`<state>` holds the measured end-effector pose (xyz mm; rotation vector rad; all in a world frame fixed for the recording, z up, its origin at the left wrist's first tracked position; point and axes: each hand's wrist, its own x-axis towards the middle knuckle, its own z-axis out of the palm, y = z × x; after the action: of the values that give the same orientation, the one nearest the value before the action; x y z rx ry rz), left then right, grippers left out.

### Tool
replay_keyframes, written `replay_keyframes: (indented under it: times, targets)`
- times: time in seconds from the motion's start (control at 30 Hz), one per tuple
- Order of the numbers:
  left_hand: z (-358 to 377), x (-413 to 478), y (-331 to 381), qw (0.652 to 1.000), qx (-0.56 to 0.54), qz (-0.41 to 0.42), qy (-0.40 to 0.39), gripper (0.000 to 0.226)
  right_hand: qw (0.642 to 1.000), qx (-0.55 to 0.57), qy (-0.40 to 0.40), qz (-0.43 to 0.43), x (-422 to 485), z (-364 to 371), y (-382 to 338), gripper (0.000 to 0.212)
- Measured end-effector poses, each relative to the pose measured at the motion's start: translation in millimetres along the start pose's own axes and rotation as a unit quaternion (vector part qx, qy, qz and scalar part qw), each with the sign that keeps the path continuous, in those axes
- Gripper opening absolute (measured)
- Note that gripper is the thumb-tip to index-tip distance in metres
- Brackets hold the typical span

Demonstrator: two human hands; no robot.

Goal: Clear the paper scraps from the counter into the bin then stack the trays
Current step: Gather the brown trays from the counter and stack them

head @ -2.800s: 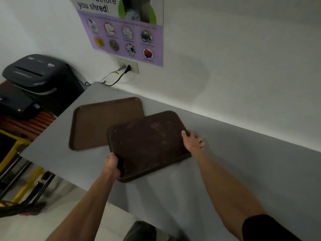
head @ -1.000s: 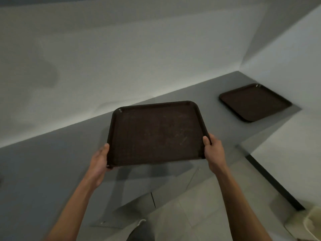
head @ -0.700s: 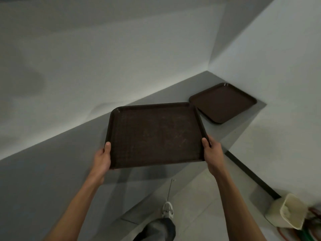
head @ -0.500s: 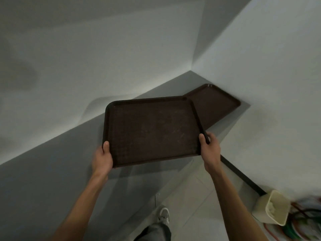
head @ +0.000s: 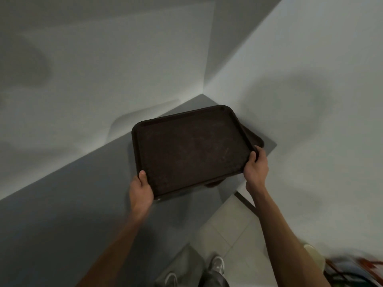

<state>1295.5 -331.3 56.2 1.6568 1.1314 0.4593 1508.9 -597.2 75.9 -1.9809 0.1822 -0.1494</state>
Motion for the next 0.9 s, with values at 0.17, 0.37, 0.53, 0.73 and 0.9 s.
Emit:
replay_keyframes:
  times: [0.17,0.37,0.53,0.73,0.9]
  targets:
    - [73.2,16.7,16.7,0.997,0.046,0.052,0.015,0.045,1.000,-0.011,-0.016,-0.014,100.9,15.5,13.9,0.031]
    - [156.2,29.2,26.6,0.991,0.131,0.016,0.006,0.033,0.995,-0.064,-0.067,-0.024,195.1,24.8,32.0,0.030]
    - [208.8,15.8,23.7,0.969,0.246,0.013,-0.007,0.028,0.981,-0.153,-0.109,-0.056,251.7,21.0,68.1,0.026]
    - [245.4,-11.8,18.2,0.936,0.351,-0.008,-0.008,0.026,0.952,-0.239,-0.150,-0.116,288.6,22.0,121.7,0.017]
    - [258.5,-21.3,12.5,0.934,0.352,-0.033,0.041,0.035,0.940,-0.235,-0.211,-0.131,301.1,23.0,129.1,0.018]
